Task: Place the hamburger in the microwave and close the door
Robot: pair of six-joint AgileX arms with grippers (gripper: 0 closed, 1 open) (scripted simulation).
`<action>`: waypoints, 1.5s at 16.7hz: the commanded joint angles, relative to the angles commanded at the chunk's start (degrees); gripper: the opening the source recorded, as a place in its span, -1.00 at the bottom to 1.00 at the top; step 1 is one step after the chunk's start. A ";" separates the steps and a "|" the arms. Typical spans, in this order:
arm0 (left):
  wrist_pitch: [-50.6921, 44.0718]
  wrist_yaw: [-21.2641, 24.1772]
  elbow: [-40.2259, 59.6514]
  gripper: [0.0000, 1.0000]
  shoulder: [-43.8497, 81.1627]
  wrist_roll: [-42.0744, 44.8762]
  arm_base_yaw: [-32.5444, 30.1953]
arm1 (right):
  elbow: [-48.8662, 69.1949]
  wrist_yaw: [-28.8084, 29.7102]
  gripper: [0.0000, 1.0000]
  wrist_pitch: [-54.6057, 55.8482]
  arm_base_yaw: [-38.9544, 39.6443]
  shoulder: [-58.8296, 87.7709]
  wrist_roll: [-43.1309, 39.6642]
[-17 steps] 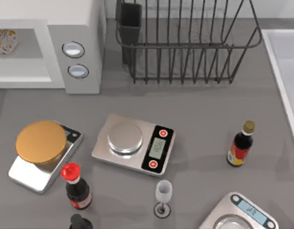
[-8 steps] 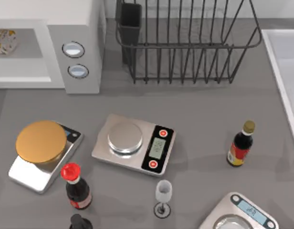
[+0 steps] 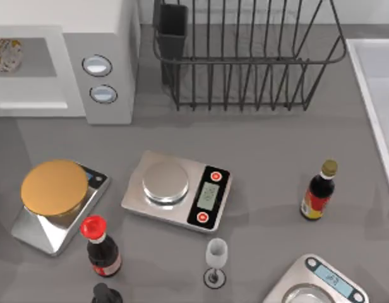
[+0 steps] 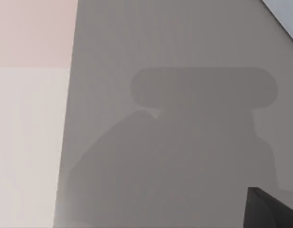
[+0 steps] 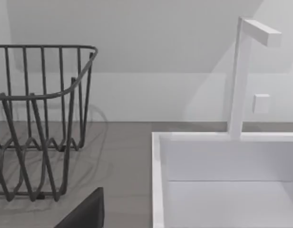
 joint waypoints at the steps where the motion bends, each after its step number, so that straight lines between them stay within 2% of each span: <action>1: -0.17 0.08 -0.72 -1.00 -0.37 0.21 -0.20 | 0.00 0.00 1.00 0.00 0.00 0.00 0.00; 8: -0.25 -0.73 -2.72 -1.00 -1.23 0.52 -0.96 | 0.00 0.00 1.00 0.00 0.00 0.00 0.00; 14: 0.64 -2.31 -15.14 -1.00 -8.88 1.96 -10.26 | 0.00 0.00 1.00 0.00 0.00 0.00 0.00; 19: 0.62 -4.04 -19.13 -1.00 -14.79 2.03 -15.83 | 0.00 0.00 1.00 0.00 0.00 0.00 0.00; 22: 0.63 -5.82 -20.83 -1.00 -16.93 -0.82 -17.74 | 0.00 0.00 1.00 0.00 0.00 0.00 0.00; 25: 1.73 -7.71 -20.64 -1.00 -17.90 -8.32 -18.62 | 0.00 0.00 1.00 0.00 0.00 0.00 0.00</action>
